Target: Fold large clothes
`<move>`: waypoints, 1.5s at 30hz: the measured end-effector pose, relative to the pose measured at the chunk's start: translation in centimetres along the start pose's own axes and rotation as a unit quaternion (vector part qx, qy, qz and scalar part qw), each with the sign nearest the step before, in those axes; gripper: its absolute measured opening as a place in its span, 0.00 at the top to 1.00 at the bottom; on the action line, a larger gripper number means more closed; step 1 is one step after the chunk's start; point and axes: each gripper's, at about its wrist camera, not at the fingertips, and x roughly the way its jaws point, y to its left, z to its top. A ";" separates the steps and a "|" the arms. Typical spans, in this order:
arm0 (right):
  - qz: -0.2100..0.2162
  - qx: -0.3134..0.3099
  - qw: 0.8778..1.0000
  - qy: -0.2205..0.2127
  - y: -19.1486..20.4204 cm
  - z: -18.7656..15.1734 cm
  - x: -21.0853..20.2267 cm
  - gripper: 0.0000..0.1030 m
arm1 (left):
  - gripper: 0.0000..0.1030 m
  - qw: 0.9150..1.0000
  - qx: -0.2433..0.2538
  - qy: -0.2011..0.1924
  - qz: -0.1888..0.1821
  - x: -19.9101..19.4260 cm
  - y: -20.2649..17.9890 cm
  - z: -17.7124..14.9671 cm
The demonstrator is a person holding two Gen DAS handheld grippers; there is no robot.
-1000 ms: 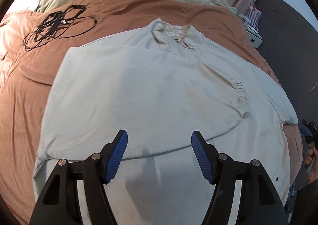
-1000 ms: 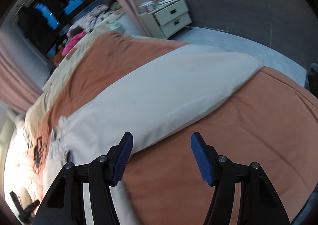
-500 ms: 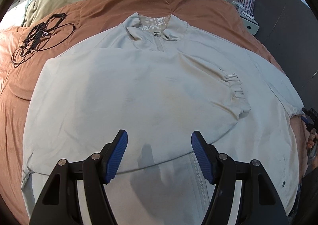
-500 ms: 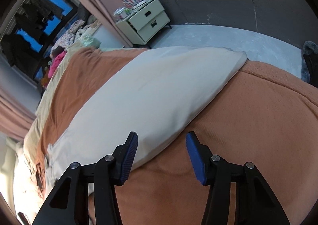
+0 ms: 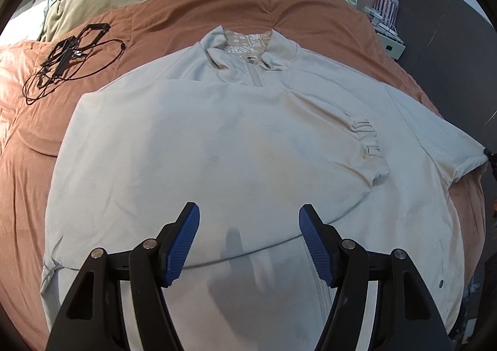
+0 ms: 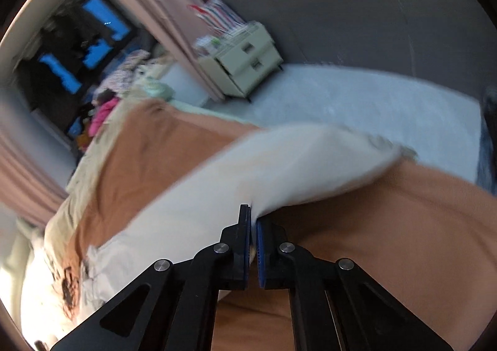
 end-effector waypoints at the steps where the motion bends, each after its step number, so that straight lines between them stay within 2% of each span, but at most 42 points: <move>1: 0.002 -0.015 1.000 -0.006 1.4 0.5 -0.8 0.96 | 0.35 1.000 -0.003 -0.002 -0.001 -0.4 0.3 0.0; 8: 0.032 -0.111 0.993 -0.028 11.6 1.3 -5.4 0.96 | 0.35 1.000 -0.013 -0.021 -0.009 -3.2 2.3 -0.1; 16: 0.104 -0.178 0.979 -0.007 22.0 -2.3 -7.6 0.96 | 0.35 0.999 -0.034 -0.041 -0.011 -6.4 5.7 -0.4; 22: 0.145 -0.216 0.965 0.027 28.3 -7.1 -6.9 0.96 | 0.35 0.998 -0.050 -0.048 -0.009 -7.9 8.2 -1.5; 27: 0.172 -0.232 0.955 0.067 31.7 -11.7 -5.1 0.96 | 0.35 0.997 -0.066 -0.050 -0.006 -8.6 10.6 -2.3; 34: 0.182 -0.240 0.943 0.141 34.9 -21.0 -0.5 0.95 | 0.35 0.996 -0.082 -0.042 0.002 -8.5 13.2 -3.5; 35: 0.174 -0.239 0.942 0.158 35.1 -22.5 0.4 0.92 | 0.35 0.996 -0.085 -0.041 0.003 -8.5 13.6 -3.7; 37: 0.172 -0.240 0.933 0.204 35.4 -25.3 2.0 0.72 | 0.35 0.995 -0.086 -0.042 0.006 -8.7 14.0 -3.9; 38: 0.177 -0.235 0.928 0.229 35.2 -26.6 2.5 0.49 | 0.35 0.995 -0.087 -0.042 0.008 -8.7 14.2 -4.0; 39: 0.180 -0.232 0.925 0.240 34.9 -27.8 2.5 0.37 | 0.35 0.995 -0.088 -0.043 0.009 -8.7 14.4 -4.1; 43: 0.188 -0.232 0.922 0.248 33.1 -29.3 1.1 0.35 | 0.35 0.995 -0.091 -0.042 0.006 -8.4 14.7 -4.4; 45: 0.188 -0.211 0.927 0.247 31.1 -28.7 0.2 0.35 | 0.35 0.995 -0.094 -0.042 0.001 -8.1 14.7 -4.5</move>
